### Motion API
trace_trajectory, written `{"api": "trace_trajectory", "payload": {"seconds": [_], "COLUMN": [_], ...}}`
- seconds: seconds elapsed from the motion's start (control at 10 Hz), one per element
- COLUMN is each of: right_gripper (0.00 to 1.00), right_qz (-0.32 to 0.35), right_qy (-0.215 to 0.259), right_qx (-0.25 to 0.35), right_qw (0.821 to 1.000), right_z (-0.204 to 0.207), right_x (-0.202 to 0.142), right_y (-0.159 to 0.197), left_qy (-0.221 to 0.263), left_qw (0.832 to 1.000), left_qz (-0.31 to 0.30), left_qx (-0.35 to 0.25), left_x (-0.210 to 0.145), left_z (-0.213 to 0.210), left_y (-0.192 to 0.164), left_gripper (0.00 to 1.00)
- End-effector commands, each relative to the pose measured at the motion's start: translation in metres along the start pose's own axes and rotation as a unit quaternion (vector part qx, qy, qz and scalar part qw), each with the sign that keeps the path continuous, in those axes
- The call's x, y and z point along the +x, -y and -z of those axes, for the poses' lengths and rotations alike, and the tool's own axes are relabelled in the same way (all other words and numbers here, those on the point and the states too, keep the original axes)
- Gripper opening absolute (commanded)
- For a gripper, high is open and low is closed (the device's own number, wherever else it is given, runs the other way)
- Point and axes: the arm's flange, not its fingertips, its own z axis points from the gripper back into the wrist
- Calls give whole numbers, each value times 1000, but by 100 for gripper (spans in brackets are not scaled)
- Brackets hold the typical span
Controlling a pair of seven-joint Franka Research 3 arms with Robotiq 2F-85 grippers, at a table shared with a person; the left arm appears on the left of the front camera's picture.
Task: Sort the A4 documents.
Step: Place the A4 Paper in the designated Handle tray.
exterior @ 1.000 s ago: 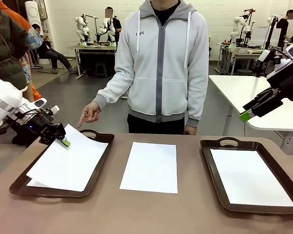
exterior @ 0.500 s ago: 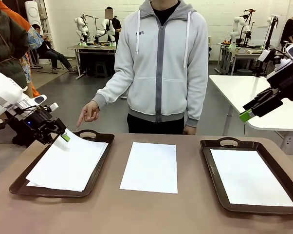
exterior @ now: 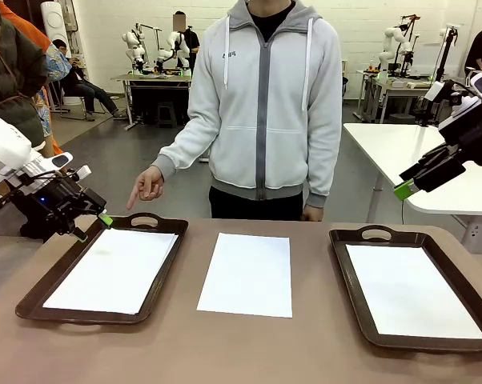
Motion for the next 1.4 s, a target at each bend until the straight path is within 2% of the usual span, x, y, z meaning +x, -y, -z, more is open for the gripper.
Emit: {"api": "trace_trajectory", "payload": {"seconds": [0.0,0.2,0.3,1.3], "right_gripper": [100,100,100,100], "right_qz": [0,0,0,0], "right_qy": [-5,-5,-5,-5], "right_qx": [-4,-4,-4,-4], "right_qw": [1000,1000,1000,1000], "right_z": [1,1,1,1], "right_x": [0,0,0,0], "right_y": [0,0,0,0], "left_qy": [11,12,4,4], "left_qw": [1000,997,1000,1000], "left_qz": [-2,-10,-7,-7], "left_qx": [-5,-76,-11,-11], "left_x": [-14,-21,-8,-8], "left_z": [-2,-2,-1,-1], "left_y": [5,9,4,4], "left_gripper": [100,100,100,100]}}
